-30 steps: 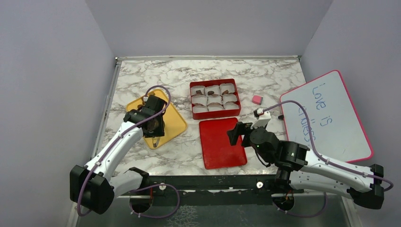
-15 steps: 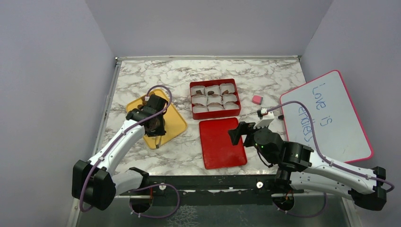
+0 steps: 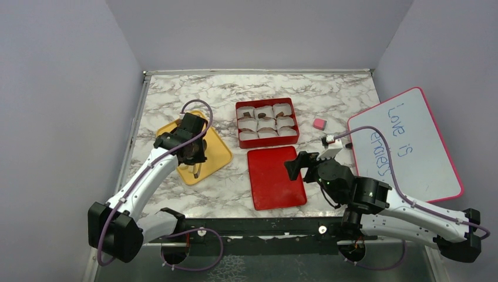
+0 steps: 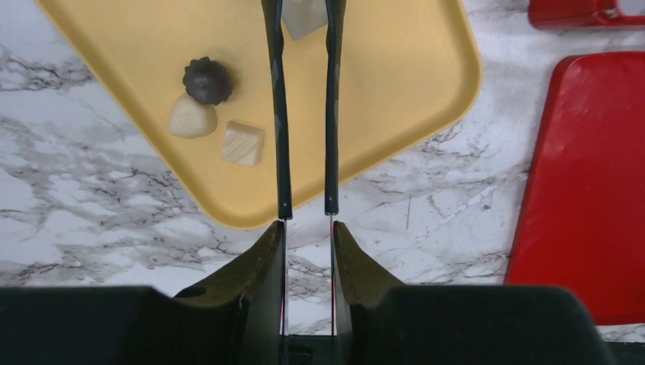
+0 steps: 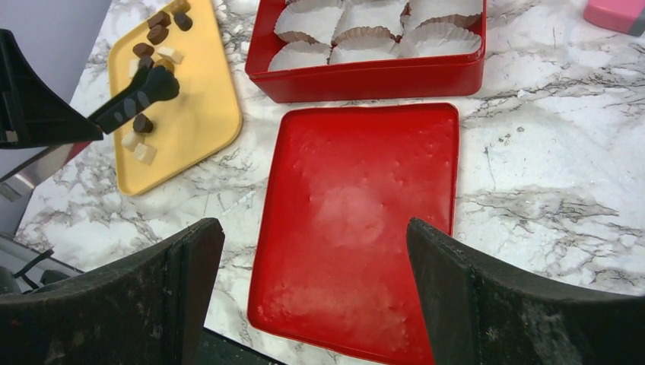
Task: Pack the chocolate
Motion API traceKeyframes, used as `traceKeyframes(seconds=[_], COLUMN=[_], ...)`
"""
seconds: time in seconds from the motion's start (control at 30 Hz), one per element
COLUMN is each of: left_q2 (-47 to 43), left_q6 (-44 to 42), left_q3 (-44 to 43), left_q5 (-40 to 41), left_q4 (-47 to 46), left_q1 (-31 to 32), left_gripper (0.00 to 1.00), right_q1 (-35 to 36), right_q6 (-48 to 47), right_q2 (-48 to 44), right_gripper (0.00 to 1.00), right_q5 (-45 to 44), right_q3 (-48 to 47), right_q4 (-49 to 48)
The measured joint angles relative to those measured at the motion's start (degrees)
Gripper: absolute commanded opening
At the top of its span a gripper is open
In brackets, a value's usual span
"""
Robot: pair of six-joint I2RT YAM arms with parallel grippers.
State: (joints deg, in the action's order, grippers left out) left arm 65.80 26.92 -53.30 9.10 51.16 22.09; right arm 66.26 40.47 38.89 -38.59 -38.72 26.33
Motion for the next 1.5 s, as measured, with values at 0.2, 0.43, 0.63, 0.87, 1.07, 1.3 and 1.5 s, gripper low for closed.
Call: traceKeyframes(seconds=[0.2,0.43,0.63,0.87,1.07,1.3,1.5], left_q2=[-1.20,-1.27,1.20,8.17,15.19,23.26,26.99], left_q6=[-0.72,-2.25,-3.17,-3.82,-4.26,-5.51,-6.58], left_q3=[-3.50,-5.92,-7.80,-11.87,-16.52,-21.22,-21.27], left_q5=[-0.04,-3.39,-9.62,-13.66,-14.25,-13.94,-12.92], left_q4=[-1.38,-5.05,-9.38,-13.86,-16.17,-18.23,-18.34], left_q1=[-0.02,0.00,0.00,1.36,5.62,8.72,9.07], left_gripper=[0.22,0.22,0.22,0.22,0.22,0.22,0.25], right_q1=[0.00,0.00,0.00,0.00,0.00,0.00,0.00], right_q6=[-0.02,-0.02,-0.09,-0.50,-0.63,-1.07,-1.33], right_q2=[0.26,1.22,2.19,3.58,3.69,3.87,3.85], right_gripper=[0.95,0.95,0.95,0.95,0.95,0.95,0.95], right_q5=[-0.02,-0.02,-0.02,-0.02,-0.04,-0.13,-0.59], right_q3=[0.00,0.00,0.00,0.00,0.00,0.00,0.00], right_q4=[0.00,-0.02,-0.15,-0.20,-0.59,-0.57,-0.59])
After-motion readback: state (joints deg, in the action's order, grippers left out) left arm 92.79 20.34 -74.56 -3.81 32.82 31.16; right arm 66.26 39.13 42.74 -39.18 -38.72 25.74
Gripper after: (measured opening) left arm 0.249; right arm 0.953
